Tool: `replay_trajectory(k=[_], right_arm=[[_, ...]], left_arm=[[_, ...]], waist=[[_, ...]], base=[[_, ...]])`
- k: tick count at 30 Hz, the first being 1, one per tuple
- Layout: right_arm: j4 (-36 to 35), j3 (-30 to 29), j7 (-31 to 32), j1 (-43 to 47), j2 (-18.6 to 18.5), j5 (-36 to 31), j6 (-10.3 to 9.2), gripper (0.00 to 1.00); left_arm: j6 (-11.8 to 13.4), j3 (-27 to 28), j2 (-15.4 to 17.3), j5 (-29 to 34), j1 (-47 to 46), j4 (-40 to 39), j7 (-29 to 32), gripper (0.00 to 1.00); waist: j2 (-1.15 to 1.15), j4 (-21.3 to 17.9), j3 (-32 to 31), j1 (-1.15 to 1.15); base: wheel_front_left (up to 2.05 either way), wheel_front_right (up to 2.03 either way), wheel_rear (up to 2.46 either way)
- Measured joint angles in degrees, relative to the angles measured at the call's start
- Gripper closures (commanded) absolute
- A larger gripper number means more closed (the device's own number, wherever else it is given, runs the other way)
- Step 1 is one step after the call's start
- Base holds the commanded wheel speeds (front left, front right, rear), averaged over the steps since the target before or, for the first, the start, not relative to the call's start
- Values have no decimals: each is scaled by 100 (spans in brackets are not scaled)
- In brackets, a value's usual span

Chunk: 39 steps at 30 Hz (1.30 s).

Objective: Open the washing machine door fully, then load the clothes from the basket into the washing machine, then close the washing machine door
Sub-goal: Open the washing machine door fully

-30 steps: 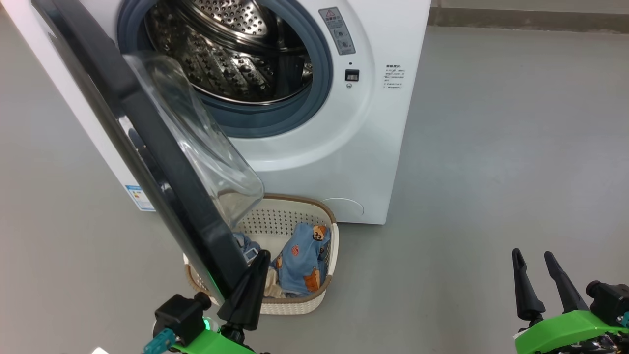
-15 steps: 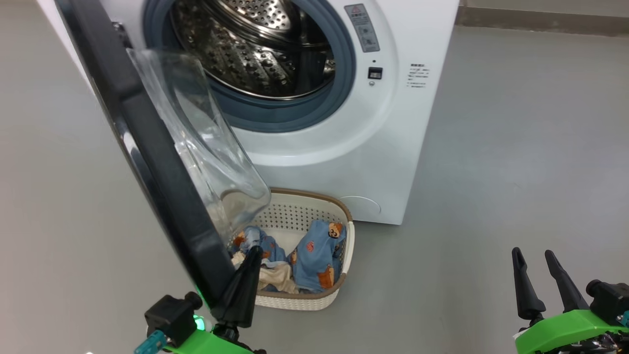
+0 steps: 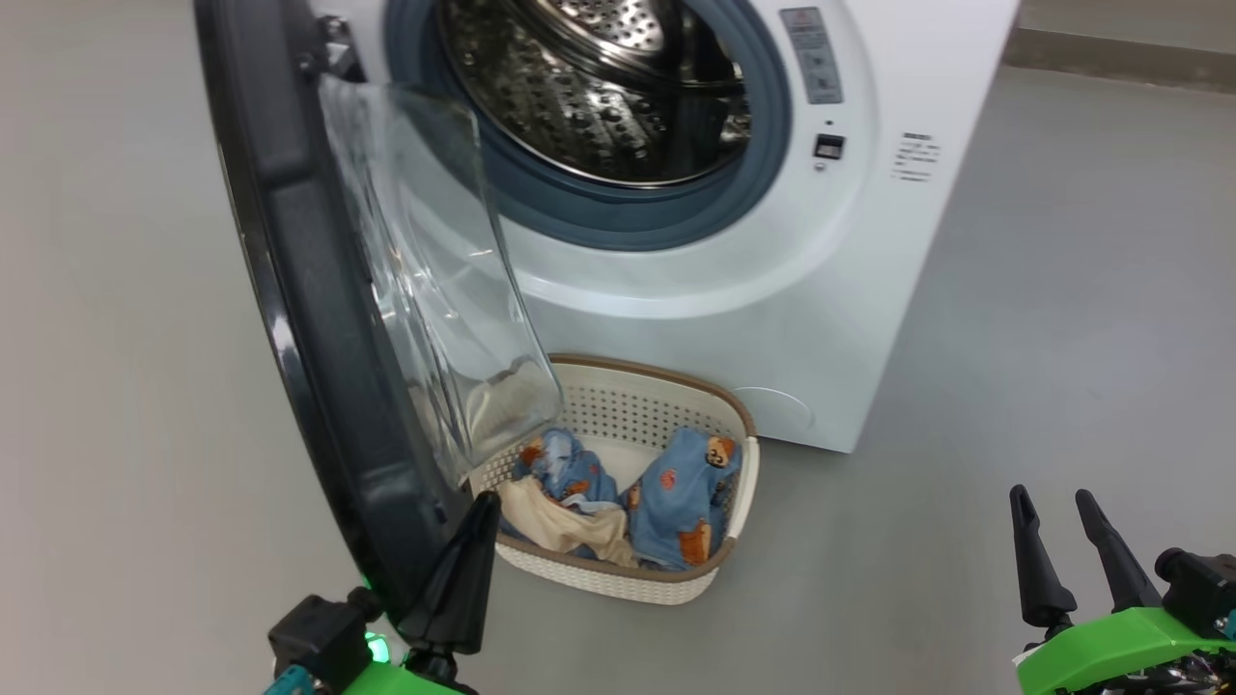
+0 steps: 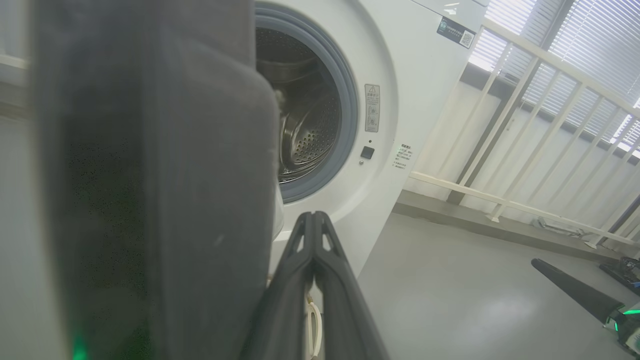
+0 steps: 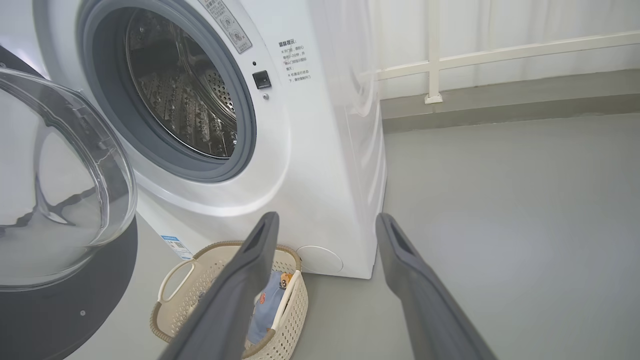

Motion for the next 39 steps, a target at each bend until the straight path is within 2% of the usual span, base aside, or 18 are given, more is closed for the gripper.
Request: replay_trajectory(k=[13, 19, 39], right_arm=[[0, 38, 1, 0, -1, 0, 0, 0], [0, 125, 0, 0, -2, 0, 0, 0], [-32, 151, 1, -16, -100, -1, 0, 0]], left_arm=[[80, 432, 51, 167, 157, 22, -38, 100], [103, 766, 99, 194, 154, 96, -38, 100], [96, 2033, 530, 391, -456, 838, -40, 100]], waist=[[0, 644, -40, 0], [0, 812, -73, 0], [0, 737, 238, 0]], base=[[0, 0, 0], [0, 0, 0], [0, 0, 0]])
